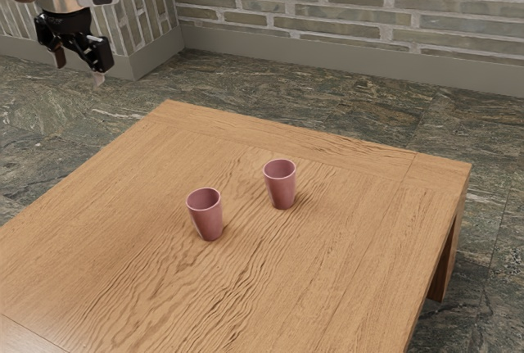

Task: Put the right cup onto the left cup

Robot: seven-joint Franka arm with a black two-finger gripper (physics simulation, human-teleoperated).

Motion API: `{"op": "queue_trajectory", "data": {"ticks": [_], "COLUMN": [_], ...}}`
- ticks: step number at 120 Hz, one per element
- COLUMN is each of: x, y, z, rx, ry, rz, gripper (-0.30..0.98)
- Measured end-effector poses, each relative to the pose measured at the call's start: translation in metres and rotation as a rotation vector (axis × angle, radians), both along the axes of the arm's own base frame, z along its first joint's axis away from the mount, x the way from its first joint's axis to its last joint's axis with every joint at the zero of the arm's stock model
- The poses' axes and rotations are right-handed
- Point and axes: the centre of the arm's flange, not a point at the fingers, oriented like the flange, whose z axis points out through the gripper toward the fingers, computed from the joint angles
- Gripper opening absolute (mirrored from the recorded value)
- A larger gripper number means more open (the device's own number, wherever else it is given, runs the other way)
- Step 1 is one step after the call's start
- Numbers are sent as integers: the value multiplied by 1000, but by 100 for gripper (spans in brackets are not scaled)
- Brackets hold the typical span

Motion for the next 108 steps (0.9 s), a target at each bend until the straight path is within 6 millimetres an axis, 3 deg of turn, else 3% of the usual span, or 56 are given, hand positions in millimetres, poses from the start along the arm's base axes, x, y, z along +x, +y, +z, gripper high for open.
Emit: {"op": "queue_trajectory", "data": {"ticks": [27, 45, 53, 71, 108], "x": [1, 17, 26, 46, 75], "y": [-4, -11, -12, -19, -51], "z": [-14, -86, -109, -151, -223], "rx": [-16, -45, -68, -117, -170], "ry": [23, 160, 191, 222, 230], "rz": [-2, -6, -4, -2, -43], "gripper": [69, 69, 69, 69, 69]}}
